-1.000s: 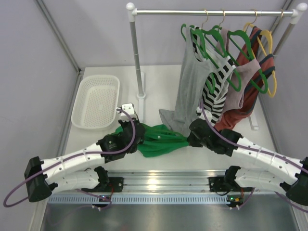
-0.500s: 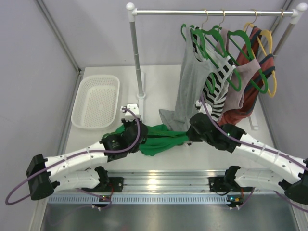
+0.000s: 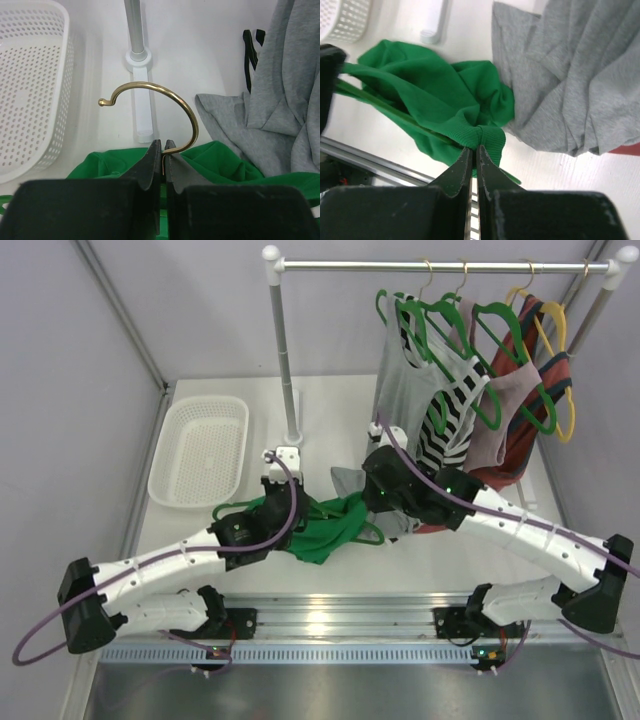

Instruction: Place the tank top on the hanger

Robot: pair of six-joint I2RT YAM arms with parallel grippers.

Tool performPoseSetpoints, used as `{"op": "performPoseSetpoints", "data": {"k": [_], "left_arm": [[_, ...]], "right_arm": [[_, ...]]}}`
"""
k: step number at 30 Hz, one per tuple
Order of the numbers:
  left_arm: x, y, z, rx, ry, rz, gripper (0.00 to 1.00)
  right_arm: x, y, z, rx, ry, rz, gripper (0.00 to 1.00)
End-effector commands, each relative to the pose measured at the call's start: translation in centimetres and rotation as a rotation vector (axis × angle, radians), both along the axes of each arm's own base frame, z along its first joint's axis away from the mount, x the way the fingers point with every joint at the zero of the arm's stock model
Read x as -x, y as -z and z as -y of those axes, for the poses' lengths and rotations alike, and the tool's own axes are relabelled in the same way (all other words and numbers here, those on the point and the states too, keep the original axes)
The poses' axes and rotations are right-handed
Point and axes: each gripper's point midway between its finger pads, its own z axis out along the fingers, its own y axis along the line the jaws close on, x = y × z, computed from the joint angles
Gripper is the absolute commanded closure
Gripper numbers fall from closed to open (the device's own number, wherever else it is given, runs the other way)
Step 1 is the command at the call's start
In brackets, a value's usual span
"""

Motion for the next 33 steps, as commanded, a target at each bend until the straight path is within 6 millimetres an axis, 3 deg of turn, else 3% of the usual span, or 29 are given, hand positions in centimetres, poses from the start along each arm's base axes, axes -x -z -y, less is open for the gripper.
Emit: {"op": "performPoseSetpoints", "data": {"k": [1, 7, 10, 11, 13, 14, 15, 17, 20, 23, 26, 31, 33], "left_arm": [[-0.8, -3.0, 0.2, 0.038, -0.034, 0.051, 1.00], [-1.4, -6.1, 0.3, 0.040, -0.057, 0.088, 1.00], [-1.6, -8.3, 0.2, 0.046, -0.066, 0.115, 1.00], [-1.6, -8.9, 0.3, 0.049, -0.065, 0.123, 1.00], [-1.6, -10.5, 0.3, 0.063, -0.059, 0.137, 1.00], [-1.6, -11.8, 0.3, 0.079, -0.053, 0.152, 1.00], [-1.6, -12.3, 0.2, 0.078, -0.050, 0.153, 1.00], [-1.5, -14.0, 0.1, 0.096, -0.046, 0.168, 1.00], [-1.2, -16.2, -0.3, 0.108, -0.036, 0.189, 1.00], [-1.0, -18.5, -0.7, 0.115, -0.031, 0.213, 1.00], [-1.1, -19.6, -0.9, 0.083, -0.030, 0.221, 1.00], [-1.2, -18.7, -0.4, 0.046, -0.014, 0.197, 1.00], [-1.2, -18.3, -0.5, 0.039, -0.013, 0.189, 1.00]], "right_arm": [[-0.3, -4.5, -1.5, -0.040, -0.044, 0.087, 1.00], [-0.3, -8.2, -2.9, -0.045, -0.089, 0.136, 1.00], [-0.6, -10.5, -3.4, -0.047, -0.099, 0.168, 1.00], [-0.6, -12.4, -3.6, -0.077, -0.100, 0.193, 1.00], [-0.9, -13.3, -3.6, -0.057, -0.104, 0.209, 1.00], [-1.0, -15.3, -3.6, -0.089, -0.101, 0.238, 1.00], [-1.2, -15.3, -3.6, -0.067, -0.102, 0.235, 1.00], [-1.3, -17.6, -3.7, -0.095, -0.106, 0.271, 1.00], [-1.4, -19.3, -3.5, -0.101, -0.106, 0.296, 1.00], [-1.6, -19.8, -3.7, -0.094, -0.115, 0.304, 1.00], [-1.4, -19.3, -4.0, -0.083, -0.136, 0.291, 0.97], [-1.0, -17.2, -3.8, -0.061, -0.149, 0.269, 0.88], [-0.8, -17.3, -3.2, -0.069, -0.144, 0.277, 0.87]]}}
